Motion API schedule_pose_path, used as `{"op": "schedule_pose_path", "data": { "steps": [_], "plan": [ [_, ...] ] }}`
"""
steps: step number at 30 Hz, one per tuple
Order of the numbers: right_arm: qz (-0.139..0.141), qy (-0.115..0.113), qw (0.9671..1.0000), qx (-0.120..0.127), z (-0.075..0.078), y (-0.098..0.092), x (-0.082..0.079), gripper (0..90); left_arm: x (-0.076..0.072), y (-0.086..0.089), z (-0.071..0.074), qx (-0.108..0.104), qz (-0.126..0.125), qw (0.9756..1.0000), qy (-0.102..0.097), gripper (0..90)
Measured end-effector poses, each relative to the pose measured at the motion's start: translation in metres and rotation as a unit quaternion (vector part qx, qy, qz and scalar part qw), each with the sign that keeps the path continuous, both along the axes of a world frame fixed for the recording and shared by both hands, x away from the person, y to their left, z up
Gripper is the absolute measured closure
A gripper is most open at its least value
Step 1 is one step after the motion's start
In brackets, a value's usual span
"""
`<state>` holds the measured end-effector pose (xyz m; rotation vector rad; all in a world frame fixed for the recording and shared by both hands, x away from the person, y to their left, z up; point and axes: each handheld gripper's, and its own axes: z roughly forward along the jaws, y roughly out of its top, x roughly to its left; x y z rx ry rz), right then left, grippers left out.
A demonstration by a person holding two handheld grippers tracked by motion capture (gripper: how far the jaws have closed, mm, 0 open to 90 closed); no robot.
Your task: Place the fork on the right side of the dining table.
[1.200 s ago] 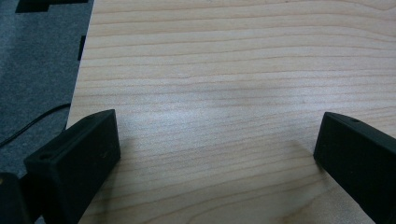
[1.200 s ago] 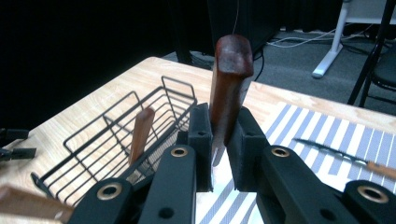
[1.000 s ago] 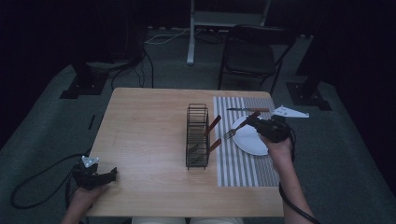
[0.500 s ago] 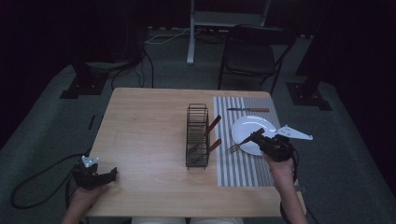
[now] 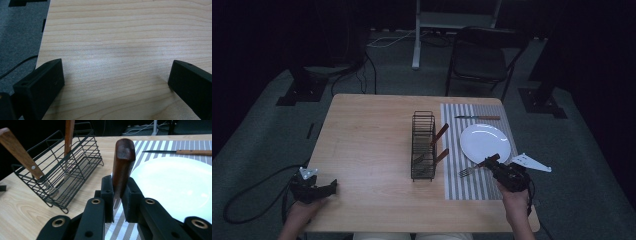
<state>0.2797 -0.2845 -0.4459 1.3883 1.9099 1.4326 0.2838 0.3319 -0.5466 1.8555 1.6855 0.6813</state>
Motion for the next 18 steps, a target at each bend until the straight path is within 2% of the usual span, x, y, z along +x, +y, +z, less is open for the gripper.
{"op": "schedule_pose_path", "data": {
  "steps": [4, 7, 11, 18],
  "plan": [
    [-0.009, 0.000, 0.9999, 0.014, -0.002, -0.001, -0.008, 81.0, 0.000, 0.000, 0.000, 0.000, 0.000, 1.0000, 0.000, 0.8],
    [-0.020, -0.001, 0.9998, 0.008, -0.004, -0.001, -0.012, 80.9, 0.000, 0.000, 0.000, 0.000, 0.000, 1.0000, 0.000, 0.8],
    [-0.028, 0.008, 0.9995, 0.012, -0.009, -0.003, -0.014, 80.9, 0.000, 0.000, 0.000, -0.001, 0.000, 1.0000, -0.001, 0.8],
    [-0.043, 0.016, 0.9981, 0.042, -0.016, -0.011, -0.015, 80.9, 0.000, 0.000, 0.000, -0.001, 0.001, 1.0000, -0.001, 0.8]
  ]
}}
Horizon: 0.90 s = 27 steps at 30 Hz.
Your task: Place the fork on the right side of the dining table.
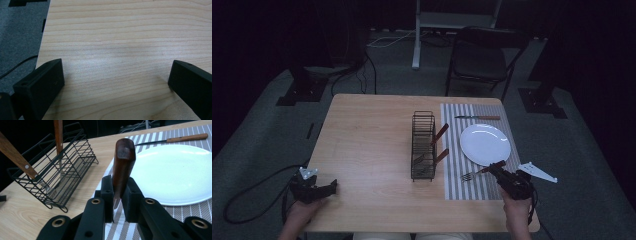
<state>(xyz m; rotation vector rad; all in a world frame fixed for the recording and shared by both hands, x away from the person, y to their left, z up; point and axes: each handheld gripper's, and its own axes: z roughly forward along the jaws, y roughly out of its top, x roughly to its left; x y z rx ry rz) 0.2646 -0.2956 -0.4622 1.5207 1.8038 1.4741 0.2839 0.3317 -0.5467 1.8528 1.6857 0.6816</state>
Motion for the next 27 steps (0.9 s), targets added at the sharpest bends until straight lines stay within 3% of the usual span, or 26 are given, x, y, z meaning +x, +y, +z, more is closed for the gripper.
{"op": "schedule_pose_path", "data": {
  "steps": [10, 13, 20, 22, 27],
  "plan": [
    [-0.010, 0.011, 0.9992, 0.038, -0.013, -0.016, -0.005, 78.6, 0.000, 0.000, 0.000, 0.000, 0.000, 1.0000, 0.001, 0.8],
    [-0.008, 0.005, 0.9997, 0.023, -0.019, -0.023, -0.005, 67.5, 0.000, 0.000, 0.000, 0.000, 0.001, 1.0000, 0.001, 0.8],
    [-0.010, 0.003, 0.9994, -0.033, -0.036, -0.035, -0.003, 63.2, 0.000, 0.000, 0.000, 0.000, 0.002, 1.0000, 0.000, 0.8],
    [-0.011, 0.011, 0.9989, -0.045, -0.041, -0.039, -0.002, 63.1, 0.000, 0.000, 0.000, 0.000, 0.002, 1.0000, 0.000, 0.8],
    [-0.007, 0.036, 0.9984, -0.043, -0.058, -0.053, 0.003, 60.7, 0.000, 0.000, 0.000, 0.001, 0.001, 1.0000, 0.001, 0.8]
  ]
}}
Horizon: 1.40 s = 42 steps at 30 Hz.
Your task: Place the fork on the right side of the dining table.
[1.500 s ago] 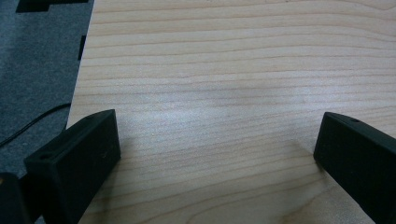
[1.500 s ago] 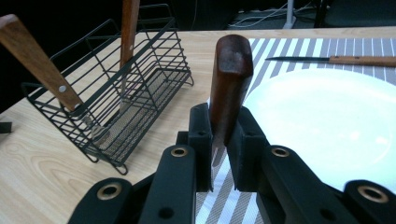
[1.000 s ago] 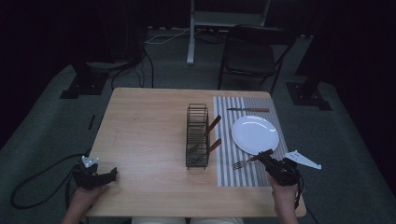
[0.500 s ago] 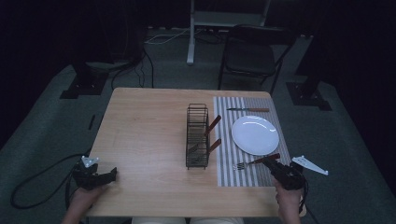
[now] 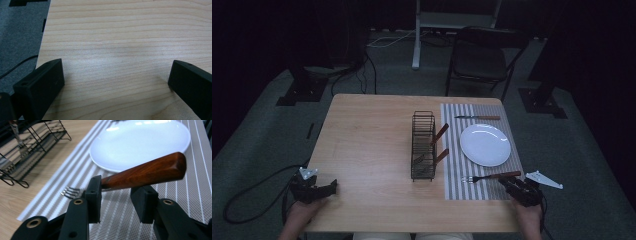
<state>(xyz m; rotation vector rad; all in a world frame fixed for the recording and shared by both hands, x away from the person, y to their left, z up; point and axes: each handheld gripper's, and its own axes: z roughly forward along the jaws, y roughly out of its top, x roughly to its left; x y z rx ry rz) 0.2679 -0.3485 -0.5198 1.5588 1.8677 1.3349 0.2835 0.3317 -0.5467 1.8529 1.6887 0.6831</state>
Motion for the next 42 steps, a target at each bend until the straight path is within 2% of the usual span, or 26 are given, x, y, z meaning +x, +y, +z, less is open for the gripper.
{"op": "schedule_pose_path", "data": {
  "steps": [5, 12, 16, 21, 26, 30, 34, 35, 37, 39, 40, 42],
  "plan": [
    [0.004, 0.016, 0.9998, 0.007, -0.011, -0.011, 0.003, 58.3, 0.000, 0.000, 0.000, 0.000, 0.000, 1.0000, 0.000, 0.8],
    [-0.002, 0.040, 0.9992, 0.001, -0.024, -0.017, 0.002, 55.3, 0.000, 0.000, 0.000, -0.001, 0.001, 1.0000, -0.001, 0.8],
    [-0.004, 0.045, 0.9990, -0.003, -0.025, -0.016, 0.001, 54.3, 0.000, 0.000, 0.000, -0.001, 0.001, 1.0000, 0.001, 0.8],
    [-0.003, 0.045, 0.9988, -0.019, -0.026, -0.010, -0.002, 52.8, 0.000, 0.000, 0.000, 0.000, 0.001, 1.0000, 0.001, 0.8],
    [-0.028, 0.043, 0.9976, -0.046, -0.027, -0.002, -0.010, 42.3, 0.000, 0.000, 0.000, -0.001, 0.001, 1.0000, 0.000, 0.8],
    [-0.048, 0.045, 0.9958, -0.064, -0.027, 0.002, -0.011, 38.0, 0.000, 0.000, 0.000, 0.000, 0.001, 1.0000, 0.001, 0.8],
    [-0.064, 0.042, 0.9948, -0.068, -0.026, 0.005, -0.014, 25.7, 0.000, 0.000, 0.000, -0.001, 0.001, 1.0000, 0.001, 0.8],
    [-0.064, 0.043, 0.9946, -0.070, -0.027, 0.006, -0.015, 20.0, 0.000, 0.000, 0.000, -0.001, 0.001, 1.0000, 0.000, 0.8],
    [-0.075, 0.047, 0.9932, -0.075, -0.028, 0.007, -0.016, 17.8, 0.000, 0.000, 0.000, -0.001, 0.001, 1.0000, 0.001, 0.8],
    [-0.086, 0.052, 0.9909, -0.090, -0.029, 0.010, -0.016, 11.5, 0.000, 0.000, 0.000, -0.001, 0.001, 1.0000, 0.000, 0.8],
    [-0.091, 0.053, 0.9891, -0.102, -0.029, 0.012, -0.016, 11.5, 0.000, 0.000, 0.000, -0.001, 0.001, 1.0000, 0.000, 0.8],
    [-0.099, 0.053, 0.9881, -0.106, -0.029, 0.014, -0.018, 11.5, 0.000, 0.000, 0.000, -0.001, 0.001, 1.0000, 0.000, 0.8]
  ]
}}
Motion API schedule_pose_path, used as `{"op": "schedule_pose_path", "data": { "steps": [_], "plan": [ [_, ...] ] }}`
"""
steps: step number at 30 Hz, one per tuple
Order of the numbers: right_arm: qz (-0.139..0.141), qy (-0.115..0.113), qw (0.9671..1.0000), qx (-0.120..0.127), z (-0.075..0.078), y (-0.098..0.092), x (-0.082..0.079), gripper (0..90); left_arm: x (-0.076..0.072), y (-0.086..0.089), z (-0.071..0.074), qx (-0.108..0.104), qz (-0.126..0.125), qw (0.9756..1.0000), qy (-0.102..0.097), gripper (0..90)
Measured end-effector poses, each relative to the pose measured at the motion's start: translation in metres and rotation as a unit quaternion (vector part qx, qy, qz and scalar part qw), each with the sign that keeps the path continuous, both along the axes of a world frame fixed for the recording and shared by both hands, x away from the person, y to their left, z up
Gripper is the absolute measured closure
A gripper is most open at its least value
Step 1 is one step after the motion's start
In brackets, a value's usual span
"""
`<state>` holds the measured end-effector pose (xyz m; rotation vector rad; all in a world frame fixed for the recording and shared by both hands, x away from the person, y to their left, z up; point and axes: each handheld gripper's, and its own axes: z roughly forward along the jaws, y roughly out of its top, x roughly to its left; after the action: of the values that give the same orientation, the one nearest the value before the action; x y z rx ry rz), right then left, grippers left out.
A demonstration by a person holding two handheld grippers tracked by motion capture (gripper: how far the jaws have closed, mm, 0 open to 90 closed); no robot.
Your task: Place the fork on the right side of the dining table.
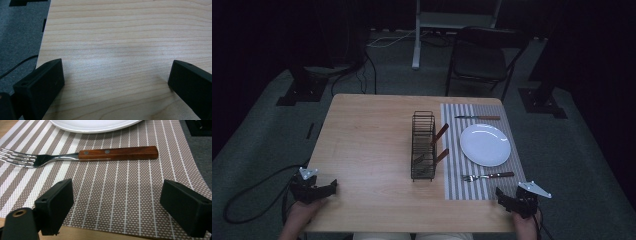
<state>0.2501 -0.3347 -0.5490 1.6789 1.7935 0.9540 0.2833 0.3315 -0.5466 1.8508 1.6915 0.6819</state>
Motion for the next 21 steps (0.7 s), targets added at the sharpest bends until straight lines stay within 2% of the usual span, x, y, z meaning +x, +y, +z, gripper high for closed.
{"op": "schedule_pose_path", "data": {
  "steps": [5, 10, 12, 18, 21],
  "plan": [
    [-0.024, 0.008, 0.9992, -0.030, -0.0004, 0.0031, -0.0026, 11.5, 0.0000, 0.0000, 0.0000, 0.000, 0.000, 1.0000, 0.000, 0.8],
    [-0.047, 0.008, 0.9982, -0.036, -0.0003, 0.0011, -0.0031, 11.6, 0.0000, 0.0000, 0.0000, 0.000, 0.000, 1.0000, 0.000, 0.8],
    [-0.050, 0.006, 0.9982, -0.033, 0.0000, 0.0005, -0.0029, 11.6, 0.0000, 0.0000, 0.0000, 0.000, 0.000, 1.0000, 0.000, 0.8],
    [-0.052, 0.002, 0.9968, -0.060, 0.0000, 0.0079, 0.0011, 11.6, 0.0000, 0.0000, 0.0000, 0.000, 0.000, 1.0000, 0.000, 0.8],
    [-0.055, 0.000, 0.9964, -0.065, 0.0002, 0.0083, 0.0014, 11.6, 0.0001, 0.0000, 0.0000, 0.000, 0.000, 1.0000, 0.000, 0.8]
  ]
}}
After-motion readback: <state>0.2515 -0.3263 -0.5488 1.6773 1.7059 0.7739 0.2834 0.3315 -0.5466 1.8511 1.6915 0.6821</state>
